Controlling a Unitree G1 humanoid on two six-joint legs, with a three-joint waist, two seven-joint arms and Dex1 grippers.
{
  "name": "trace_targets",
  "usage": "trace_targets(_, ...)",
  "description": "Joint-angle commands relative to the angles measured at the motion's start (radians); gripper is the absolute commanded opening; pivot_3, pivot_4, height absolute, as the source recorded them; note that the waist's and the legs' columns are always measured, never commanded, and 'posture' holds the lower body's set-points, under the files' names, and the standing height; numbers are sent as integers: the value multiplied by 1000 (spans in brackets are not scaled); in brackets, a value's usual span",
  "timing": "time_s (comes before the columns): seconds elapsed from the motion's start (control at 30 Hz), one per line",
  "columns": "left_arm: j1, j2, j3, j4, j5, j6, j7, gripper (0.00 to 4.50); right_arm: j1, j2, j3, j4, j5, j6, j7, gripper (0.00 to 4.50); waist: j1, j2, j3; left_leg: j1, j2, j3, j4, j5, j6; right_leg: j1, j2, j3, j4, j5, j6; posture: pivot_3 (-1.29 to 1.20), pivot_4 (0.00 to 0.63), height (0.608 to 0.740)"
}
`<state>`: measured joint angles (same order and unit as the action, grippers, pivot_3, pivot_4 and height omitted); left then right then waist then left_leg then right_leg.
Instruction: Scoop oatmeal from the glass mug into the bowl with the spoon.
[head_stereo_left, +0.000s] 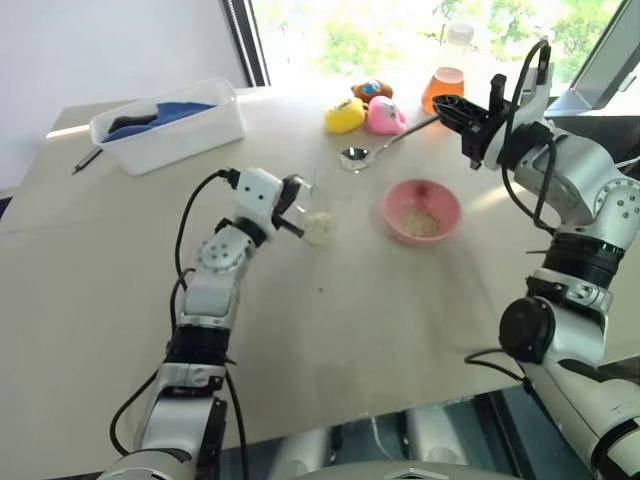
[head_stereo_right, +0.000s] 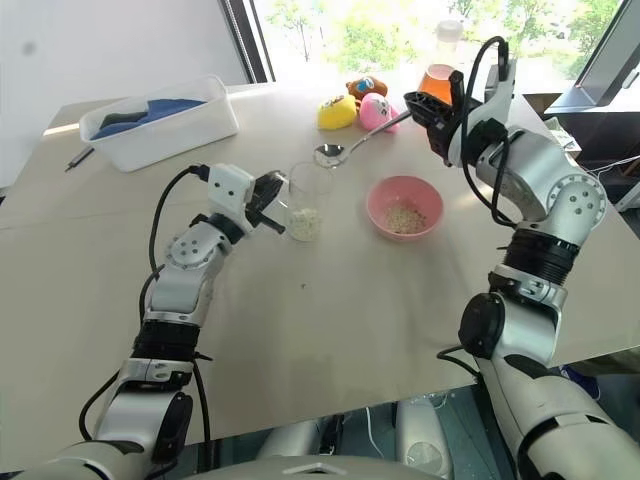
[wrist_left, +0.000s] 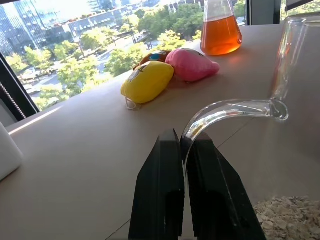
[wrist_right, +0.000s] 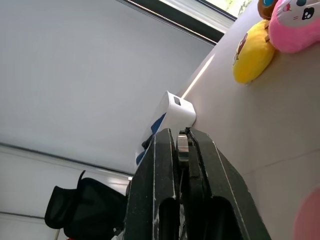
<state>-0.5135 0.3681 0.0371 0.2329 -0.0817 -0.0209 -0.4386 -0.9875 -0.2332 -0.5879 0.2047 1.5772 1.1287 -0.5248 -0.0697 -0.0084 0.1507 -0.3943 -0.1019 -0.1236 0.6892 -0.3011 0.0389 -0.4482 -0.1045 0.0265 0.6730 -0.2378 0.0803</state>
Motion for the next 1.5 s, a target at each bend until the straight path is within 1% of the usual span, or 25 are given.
trace_targets(0.03,-28,17,28,0,-1,-44,9,25,10,-58,-5,-51,80,-41,-22,0,1,0,0,0,0,0,0,0,0,0,0,0,0,0,0,0,150,740)
trace_targets(0.17,-28,19,29,17,-1,-57,11,25,53,-127,-8,-47,109,-68,-42,0,2,0,0,0,0,0,0,0,0,0,0,0,-1,0,0,0,150,740)
trace_targets(0.43,-22,20,28,26,-4,-67,11,25,142,-231,13,-58,151,-91,-50,0,3,0,0,0,0,2,0,0,0,0,-1,2,-2,0,0,0,150,740)
trace_targets(0.57,-20,25,35,28,-8,-71,13,25,174,-294,55,-65,88,-83,-9,0,3,0,0,0,0,2,1,0,0,0,-1,2,-2,0,0,0,150,740)
trace_targets(0.67,-13,22,38,18,-14,-68,15,25,163,-295,89,-66,63,-95,6,0,0,0,0,1,1,3,1,0,0,0,-1,3,-2,0,0,0,150,740)
trace_targets(0.73,-9,19,37,10,-16,-65,16,25,161,-309,126,-82,19,-83,50,0,1,0,0,1,1,3,1,0,0,0,-1,3,-2,0,0,0,150,740)
trace_targets(0.87,-6,14,32,1,-14,-62,17,25,147,-358,235,-140,-128,-63,182,0,6,0,0,1,0,3,1,0,0,0,-1,3,-2,0,0,0,150,740)
trace_targets(0.9,-6,14,32,0,-14,-62,17,25,140,-384,285,-172,-195,-68,247,0,8,0,0,1,0,3,1,0,0,0,-1,3,-2,0,0,0,150,740)
trace_targets(0.97,-6,12,32,-2,-14,-61,19,25,122,-400,339,-203,-281,-84,314,0,9,0,0,1,0,3,1,0,0,0,0,3,-2,0,0,0,150,740)
trace_targets(1.03,-3,11,32,-6,-14,-59,21,25,118,-447,425,-253,-415,-121,425,0,10,0,0,1,0,3,1,0,0,0,0,2,-2,0,0,0,150,740)
trace_targets(1.13,4,8,32,-15,-13,-58,23,25,105,-504,520,-306,-580,-177,557,0,16,-1,-1,0,0,2,1,0,0,0,0,2,-3,0,0,0,150,740)
trace_targets(1.23,9,6,32,-19,-13,-56,26,25,88,-531,567,-340,-673,-202,657,0,20,-1,-1,0,0,2,1,0,0,0,0,2,-3,0,0,0,150,740)
trace_targets(1.3,11,4,31,-19,-12,-57,29,25,84,-568,624,-378,-766,-243,744,0,25,-1,0,0,0,2,1,0,0,0,0,2,-3,0,0,0,150,740)
trace_targets(1.5,8,-4,26,-17,-10,-59,35,25,79,-532,589,-386,-830,-222,796,0,31,-1,-1,0,0,2,1,0,0,0,0,1,-4,0,0,0,150,740)
